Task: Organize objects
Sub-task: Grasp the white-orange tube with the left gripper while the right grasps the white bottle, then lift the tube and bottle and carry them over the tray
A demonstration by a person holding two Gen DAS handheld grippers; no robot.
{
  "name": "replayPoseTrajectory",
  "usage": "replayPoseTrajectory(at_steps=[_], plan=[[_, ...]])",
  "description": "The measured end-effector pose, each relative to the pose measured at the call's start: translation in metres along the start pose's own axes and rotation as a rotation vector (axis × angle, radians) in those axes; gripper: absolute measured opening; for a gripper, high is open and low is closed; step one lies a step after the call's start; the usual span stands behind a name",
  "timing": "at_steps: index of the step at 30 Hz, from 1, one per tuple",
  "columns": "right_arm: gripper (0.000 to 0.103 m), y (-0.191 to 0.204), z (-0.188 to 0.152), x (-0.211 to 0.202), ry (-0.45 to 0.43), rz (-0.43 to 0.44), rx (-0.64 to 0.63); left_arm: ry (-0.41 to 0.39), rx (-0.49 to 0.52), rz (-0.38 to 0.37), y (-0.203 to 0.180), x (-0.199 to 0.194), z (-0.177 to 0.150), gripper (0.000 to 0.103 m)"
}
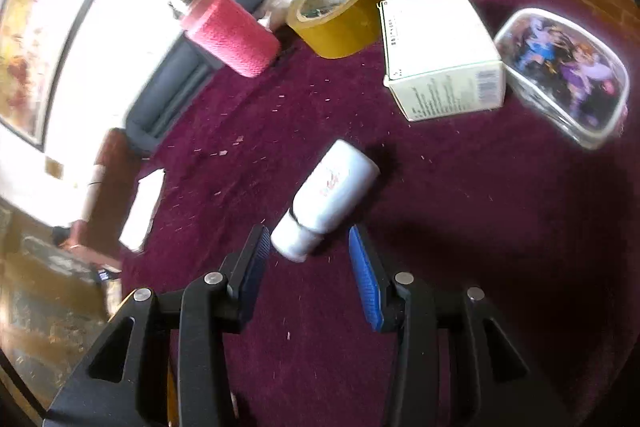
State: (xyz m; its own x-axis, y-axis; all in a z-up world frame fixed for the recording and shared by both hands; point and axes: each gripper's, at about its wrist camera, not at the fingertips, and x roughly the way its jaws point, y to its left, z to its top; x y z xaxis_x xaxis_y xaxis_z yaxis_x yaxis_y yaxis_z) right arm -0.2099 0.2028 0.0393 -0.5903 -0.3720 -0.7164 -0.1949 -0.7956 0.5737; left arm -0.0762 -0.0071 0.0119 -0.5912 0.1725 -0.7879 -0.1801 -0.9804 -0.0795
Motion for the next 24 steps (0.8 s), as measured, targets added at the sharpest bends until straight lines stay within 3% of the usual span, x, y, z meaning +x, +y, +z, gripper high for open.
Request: replayPoseTrajectory(at_steps=[6, 11, 14, 21, 24], plan=[[0.041, 0.009, 0.026, 0.037, 0.027, -0.174, 0.059, 0.012, -0.037, -0.027, 0.009, 0.002, 0.002, 0.022], [0.031, 0.036, 0.023, 0.054, 0.061, -0.329, -0.190, 0.013, -0.038, -0.029, 0.009, 0.003, 0.003, 0.022], [0.031, 0.035, 0.007, 0.043, 0.059, -0.308, -0.251, 0.012, -0.051, -0.042, 0.011, 0.003, 0.003, 0.022], [0.031, 0.041, -0.055, -0.017, -0.025, -0.156, -0.351, -0.005, -0.040, -0.024, 0.008, 0.001, 0.003, 0.022], [0.031, 0.049, -0.075, -0.019, -0.049, -0.124, -0.414, -0.023, -0.034, 0.002, 0.006, -0.001, 0.002, 0.022]])
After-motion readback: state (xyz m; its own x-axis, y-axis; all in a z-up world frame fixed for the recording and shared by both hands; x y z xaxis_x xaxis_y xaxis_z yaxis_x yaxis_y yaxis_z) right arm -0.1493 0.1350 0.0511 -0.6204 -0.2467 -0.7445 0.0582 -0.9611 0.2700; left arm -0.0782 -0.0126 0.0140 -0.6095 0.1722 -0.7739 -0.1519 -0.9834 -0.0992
